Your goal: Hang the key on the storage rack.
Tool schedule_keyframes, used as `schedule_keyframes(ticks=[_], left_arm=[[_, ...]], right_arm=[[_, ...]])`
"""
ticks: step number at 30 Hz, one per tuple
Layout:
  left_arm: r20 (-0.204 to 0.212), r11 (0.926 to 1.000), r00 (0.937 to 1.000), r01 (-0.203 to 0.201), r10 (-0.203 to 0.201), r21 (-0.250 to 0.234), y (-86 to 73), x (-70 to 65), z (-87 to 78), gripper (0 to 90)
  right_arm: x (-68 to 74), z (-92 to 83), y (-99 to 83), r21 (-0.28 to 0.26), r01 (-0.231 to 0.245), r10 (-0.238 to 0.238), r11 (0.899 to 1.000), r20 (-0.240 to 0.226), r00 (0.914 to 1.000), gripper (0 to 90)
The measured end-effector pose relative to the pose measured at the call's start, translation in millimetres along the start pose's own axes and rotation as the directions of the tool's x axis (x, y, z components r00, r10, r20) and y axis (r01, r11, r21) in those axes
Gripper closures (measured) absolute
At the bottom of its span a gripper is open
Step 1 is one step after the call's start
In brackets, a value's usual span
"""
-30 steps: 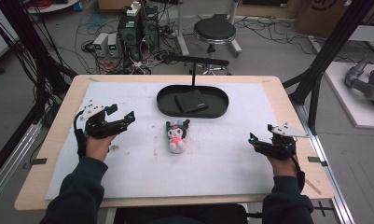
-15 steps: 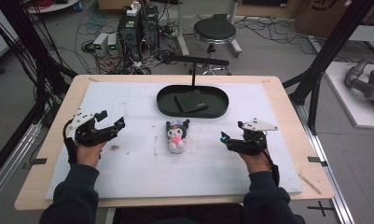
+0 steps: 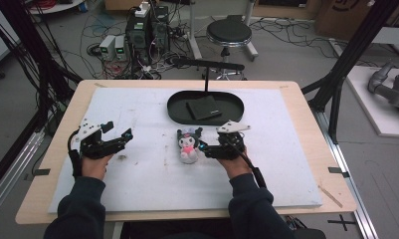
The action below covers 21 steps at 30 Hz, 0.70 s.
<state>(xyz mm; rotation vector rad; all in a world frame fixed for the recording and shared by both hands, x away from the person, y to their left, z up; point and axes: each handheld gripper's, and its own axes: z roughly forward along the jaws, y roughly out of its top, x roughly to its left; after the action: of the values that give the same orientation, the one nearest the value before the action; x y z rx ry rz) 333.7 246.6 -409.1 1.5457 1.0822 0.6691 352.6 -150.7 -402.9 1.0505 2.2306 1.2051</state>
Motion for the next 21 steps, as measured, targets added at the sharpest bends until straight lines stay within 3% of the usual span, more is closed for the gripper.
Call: schedule_keyframes(ticks=[5,9,15,18,20,21], left_arm=[[0.002,1.0000,1.0000,0.007,-0.007,0.000,-0.9,0.8,-0.4,20.7],[0.004,1.0000,1.0000,0.007,-0.007,-0.002,-0.9,0.5,-0.4,20.8],[-0.001,0.9999,0.9999,0.014,-0.014,-0.002,-1.3,2.9,-0.6,20.8],[-0.002,0.9999,0.9999,0.014,-0.014,-0.005,-1.3,3.8,-1.4,20.9],[-0.005,0.9999,0.9999,0.015,-0.015,-0.007,-1.4,4.6,-2.3,20.9],[-0.006,0.9998,0.9999,0.016,-0.016,-0.008,-1.6,5.3,-2.7,21.0]], right_arm=[[19.1,21.0,12.0,0.027,0.010,-0.010,1.000,-0.012,0.9999,21.2],[29.9,37.2,16.8,0.053,-0.005,0.003,0.999,0.034,0.9994,20.2],[39.2,58.6,17.0,0.123,-0.001,-0.004,0.992,0.044,0.9990,20.2],[41.3,64.1,16.5,0.167,0.042,-0.049,0.985,0.041,0.9979,19.6],[37.7,60.9,19.2,0.183,0.072,-0.077,0.981,0.025,0.9967,28.0],[35.4,57.7,21.1,0.186,0.109,-0.114,0.977,0.013,0.9934,33.3]])
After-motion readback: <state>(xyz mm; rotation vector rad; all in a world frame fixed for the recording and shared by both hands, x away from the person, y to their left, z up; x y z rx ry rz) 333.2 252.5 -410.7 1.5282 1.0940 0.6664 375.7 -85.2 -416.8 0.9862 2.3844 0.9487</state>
